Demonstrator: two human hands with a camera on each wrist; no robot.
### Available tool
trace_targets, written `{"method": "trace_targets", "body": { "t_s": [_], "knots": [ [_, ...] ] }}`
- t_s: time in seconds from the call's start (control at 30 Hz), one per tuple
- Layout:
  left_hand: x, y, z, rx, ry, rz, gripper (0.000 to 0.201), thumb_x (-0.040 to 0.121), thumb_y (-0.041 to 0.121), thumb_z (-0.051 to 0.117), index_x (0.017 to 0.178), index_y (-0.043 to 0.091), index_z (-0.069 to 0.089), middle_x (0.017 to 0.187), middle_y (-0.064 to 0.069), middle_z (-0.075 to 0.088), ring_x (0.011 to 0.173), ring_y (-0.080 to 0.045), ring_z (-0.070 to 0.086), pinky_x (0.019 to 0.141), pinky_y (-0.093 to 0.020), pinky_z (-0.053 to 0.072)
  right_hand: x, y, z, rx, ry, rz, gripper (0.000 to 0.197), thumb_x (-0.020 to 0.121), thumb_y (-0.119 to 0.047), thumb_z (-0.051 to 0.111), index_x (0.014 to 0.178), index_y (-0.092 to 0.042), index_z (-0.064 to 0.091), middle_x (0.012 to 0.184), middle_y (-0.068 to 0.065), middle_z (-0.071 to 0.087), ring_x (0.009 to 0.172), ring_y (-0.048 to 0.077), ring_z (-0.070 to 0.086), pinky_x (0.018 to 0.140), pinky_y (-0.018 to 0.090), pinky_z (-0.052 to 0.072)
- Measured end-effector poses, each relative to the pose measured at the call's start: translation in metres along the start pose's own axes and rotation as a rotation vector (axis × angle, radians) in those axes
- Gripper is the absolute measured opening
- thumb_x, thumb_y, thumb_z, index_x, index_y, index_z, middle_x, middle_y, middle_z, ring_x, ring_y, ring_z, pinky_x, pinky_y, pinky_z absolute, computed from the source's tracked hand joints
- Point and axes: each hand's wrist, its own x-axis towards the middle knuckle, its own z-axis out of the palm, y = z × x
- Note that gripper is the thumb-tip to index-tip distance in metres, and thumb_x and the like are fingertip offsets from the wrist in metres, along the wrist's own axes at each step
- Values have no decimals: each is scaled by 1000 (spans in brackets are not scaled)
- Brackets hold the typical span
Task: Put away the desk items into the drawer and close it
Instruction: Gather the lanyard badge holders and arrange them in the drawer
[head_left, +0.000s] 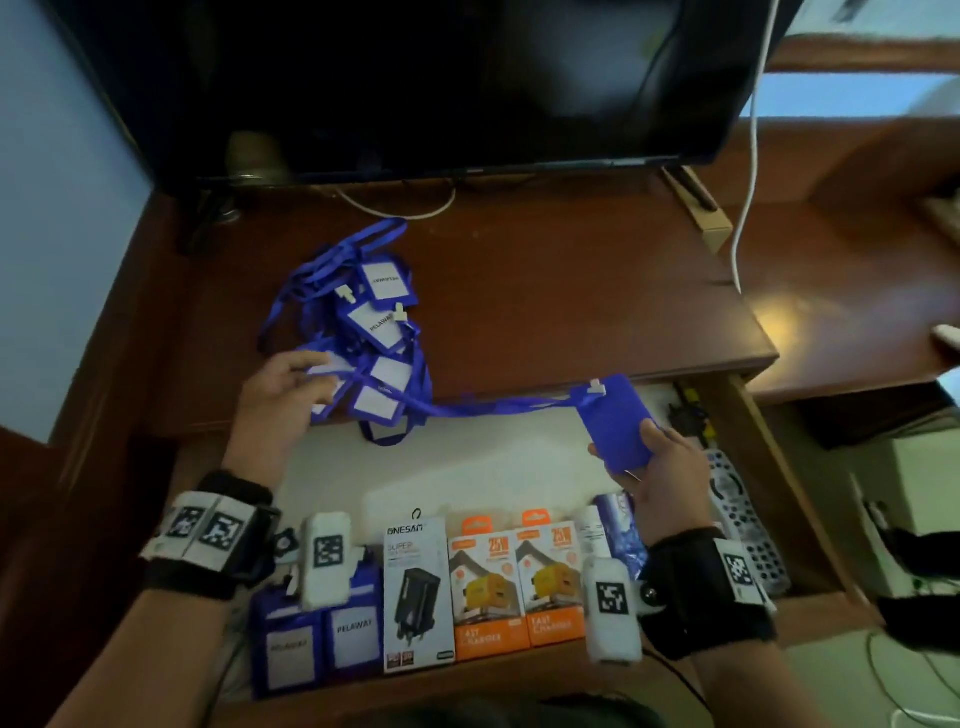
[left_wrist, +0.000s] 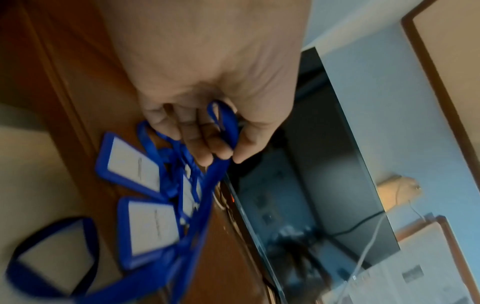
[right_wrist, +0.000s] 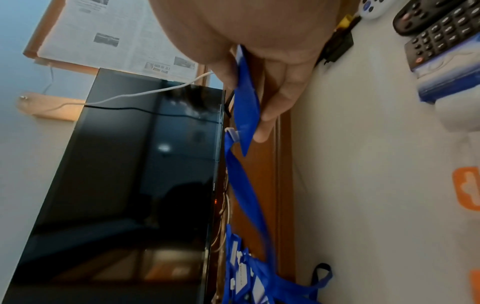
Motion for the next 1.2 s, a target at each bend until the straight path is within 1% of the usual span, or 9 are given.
{"method": "trace_targets", "body": {
  "t_s": [0.07,0.17,0.3,0.43,0.6,0.8,0.93,1.07,1.2],
  "knots": [
    [-15,-2,23,20,-99,-34,26,84,1,66,104,17,62,102,0,61,93,-12,57,72,-11,44,-2,0,2,-10,-28,13,20,96,-11,54,111,1,56,106,23,67,66,36,70,51,30,54],
    [-32,-4,54,166,-183,-68,26,83,16,70,108,23,66,116,-1,54,105,-13,53,78,-19,39,-10,-2,13,-99,-85,-50,6,93,-7,57,93,-3,61,91,19,67,69,34,65,54,31,51],
    [-62,13,85,67,-365,-151,21,92,30,60,109,18,67,110,1,69,90,-8,63,77,-21,44,-22,-2,30,-238,-167,-257,17,89,-3,62,74,-11,67,67,7,58,70,22,52,59,30,41],
    [-76,28,99,-153,-612,-349,40,94,51,47,112,21,65,104,0,73,96,-20,70,83,-36,49,-38,1,42,-536,-384,-570,26,85,-4,66,94,-26,75,76,-14,73,72,0,65,66,16,49],
    [-73,24,99,-312,-472,-392,25,94,34,57,102,13,66,97,-9,73,79,-19,68,65,-26,45,-36,6,45,-876,-583,-870,35,77,-8,74,110,-20,73,94,-3,75,81,8,64,72,19,51],
    [-71,17,100,-280,-365,-398,16,93,15,58,105,7,64,95,-13,73,85,-25,71,63,-23,47,-28,17,46,-1028,-670,-934,45,70,-5,70,114,-13,71,90,6,73,80,18,64,69,34,57],
    [-69,12,101,-294,-342,-447,16,93,12,58,106,5,64,90,-11,69,78,-20,67,68,-24,49,-26,19,50,-1088,-694,-979,38,71,-17,69,108,-14,73,84,3,73,72,10,58,64,15,50],
    [-67,9,100,-347,-362,-508,8,91,2,57,91,8,62,78,-7,65,73,-18,60,58,-21,48,-19,16,45,-1094,-732,-914,35,70,-18,81,105,-19,75,89,1,73,81,9,61,70,15,51],
    [-66,4,101,-226,-317,-455,27,89,-5,54,110,12,57,84,-6,64,67,-13,57,56,-22,45,-17,11,43,-990,-643,-758,20,80,-22,74,100,-21,76,95,-6,70,85,-1,57,71,3,42]
  ]
}}
